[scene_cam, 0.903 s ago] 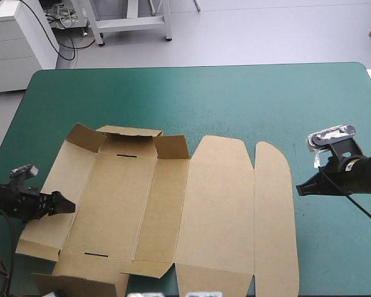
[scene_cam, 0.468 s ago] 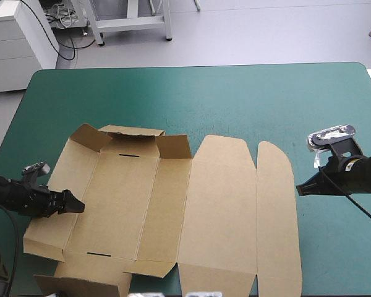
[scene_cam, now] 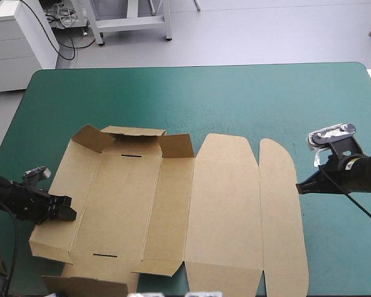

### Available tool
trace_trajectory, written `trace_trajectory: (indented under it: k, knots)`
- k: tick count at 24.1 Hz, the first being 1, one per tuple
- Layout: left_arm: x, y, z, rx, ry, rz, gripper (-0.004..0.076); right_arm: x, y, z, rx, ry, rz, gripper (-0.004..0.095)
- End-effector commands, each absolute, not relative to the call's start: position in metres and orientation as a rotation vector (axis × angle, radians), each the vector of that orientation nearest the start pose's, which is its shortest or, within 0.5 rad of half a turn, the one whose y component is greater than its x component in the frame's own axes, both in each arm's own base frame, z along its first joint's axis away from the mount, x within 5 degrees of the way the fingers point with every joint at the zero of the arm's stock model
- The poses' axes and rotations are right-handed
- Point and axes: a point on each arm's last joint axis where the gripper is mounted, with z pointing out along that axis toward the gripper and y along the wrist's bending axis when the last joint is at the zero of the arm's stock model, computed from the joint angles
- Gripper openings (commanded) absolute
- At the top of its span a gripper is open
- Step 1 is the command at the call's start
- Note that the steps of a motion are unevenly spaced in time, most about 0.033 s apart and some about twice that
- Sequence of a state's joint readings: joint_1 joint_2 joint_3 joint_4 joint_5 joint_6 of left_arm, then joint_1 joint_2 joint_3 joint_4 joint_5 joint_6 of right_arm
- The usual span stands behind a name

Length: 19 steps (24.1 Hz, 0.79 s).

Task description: Fold the box

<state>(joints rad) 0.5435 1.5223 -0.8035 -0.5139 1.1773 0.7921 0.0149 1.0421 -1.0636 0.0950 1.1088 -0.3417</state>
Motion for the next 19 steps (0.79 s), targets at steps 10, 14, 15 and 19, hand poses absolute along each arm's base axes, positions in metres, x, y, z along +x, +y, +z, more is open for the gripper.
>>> trace_trajectory:
  k: [10, 14, 15, 19]
  knots:
    - [0.214, 0.0663, 0.206, -0.029, 2.877, -0.977, -0.0008, 0.1863, 0.009, 0.372, -0.413, 2.441, -0.016, -0.0016]
    - [0.2139, 0.0662, 0.2061, -0.029, 2.877, -0.979, -0.0007, 0.1863, 0.009, 0.372, -0.413, 2.441, -0.016, -0.0016]
    - [0.2145, 0.0658, 0.2064, -0.035, 2.869, -0.985, -0.0007, 0.1863, 0.009, 0.372, -0.413, 2.441, -0.016, -0.0016]
    - [0.2166, 0.0644, 0.2079, -0.058, 2.839, -1.012, 0.0, 0.1865, 0.009, 0.3722, -0.413, 2.439, -0.016, -0.0016]
